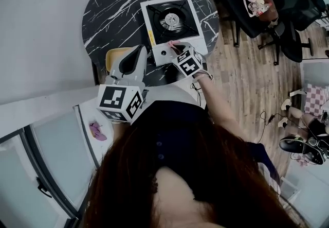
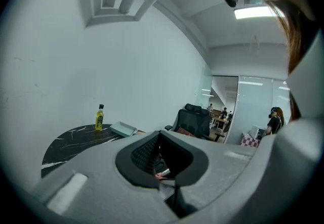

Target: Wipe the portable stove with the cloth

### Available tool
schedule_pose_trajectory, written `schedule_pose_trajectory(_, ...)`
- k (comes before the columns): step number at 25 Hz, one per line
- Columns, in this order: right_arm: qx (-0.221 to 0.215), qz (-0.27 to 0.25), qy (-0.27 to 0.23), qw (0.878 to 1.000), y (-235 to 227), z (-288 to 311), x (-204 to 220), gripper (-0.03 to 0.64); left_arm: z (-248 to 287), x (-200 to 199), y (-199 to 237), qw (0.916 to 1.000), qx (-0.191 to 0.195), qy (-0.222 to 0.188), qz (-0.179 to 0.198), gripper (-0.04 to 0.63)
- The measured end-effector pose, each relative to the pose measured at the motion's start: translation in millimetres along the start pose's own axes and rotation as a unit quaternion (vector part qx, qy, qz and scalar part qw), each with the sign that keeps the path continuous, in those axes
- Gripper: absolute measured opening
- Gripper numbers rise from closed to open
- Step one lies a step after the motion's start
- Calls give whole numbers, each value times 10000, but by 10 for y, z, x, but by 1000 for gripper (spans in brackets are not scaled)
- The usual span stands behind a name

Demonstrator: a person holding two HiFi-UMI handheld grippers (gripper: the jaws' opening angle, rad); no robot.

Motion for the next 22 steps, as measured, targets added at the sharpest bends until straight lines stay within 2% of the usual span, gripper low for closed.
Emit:
schedule_pose_trajectory(9, -251, -75, -80, 9996, 200, 65, -113, 27, 42, -57, 144, 10000, -17, 17, -33, 12)
schedule_pose_trajectory(15, -400, -40, -238, 9989, 313, 90, -146, 28, 115, -36, 162, 9999, 107, 78, -34, 12)
schedule_pose_trajectory(22, -818, -136, -327, 9960, 525, 95, -175, 28, 163, -77, 137, 9997, 214, 103, 65, 12)
Point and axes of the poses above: the fingertips, and each gripper's own axes: z forward along the fingers, y to its left, x out of its underside, the point moved 5 cm from there along -z, backward along the fingers, and after that the axes turned 2 degrees about x, right-handed, at the moved point
